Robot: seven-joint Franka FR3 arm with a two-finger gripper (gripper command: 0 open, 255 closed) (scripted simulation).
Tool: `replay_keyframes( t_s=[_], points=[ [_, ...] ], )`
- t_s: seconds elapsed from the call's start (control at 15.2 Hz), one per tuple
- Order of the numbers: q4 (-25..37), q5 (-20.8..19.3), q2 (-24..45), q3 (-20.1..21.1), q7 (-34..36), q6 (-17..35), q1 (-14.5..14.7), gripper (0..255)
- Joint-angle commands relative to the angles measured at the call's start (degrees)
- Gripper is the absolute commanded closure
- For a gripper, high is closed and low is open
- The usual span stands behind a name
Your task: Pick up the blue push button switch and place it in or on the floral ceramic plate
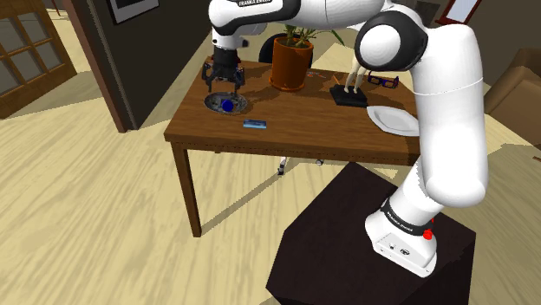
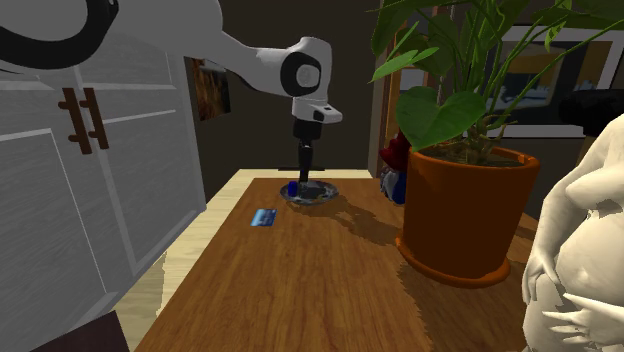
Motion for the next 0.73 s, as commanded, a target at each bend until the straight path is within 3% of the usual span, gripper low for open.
replay_keyframes(
  t_s=[0.0,0.13,0.66],
  points=[
    [2.61,-0.08,-0.21,-0.06,0.14,-2.82,-0.23,0],
    [5.98,-0.16,-0.24,-0.12,0.31,-6.22,-0.51,0],
    [5.98,-0.16,-0.24,-0.12,0.31,-6.22,-0.51,0]
  ],
)
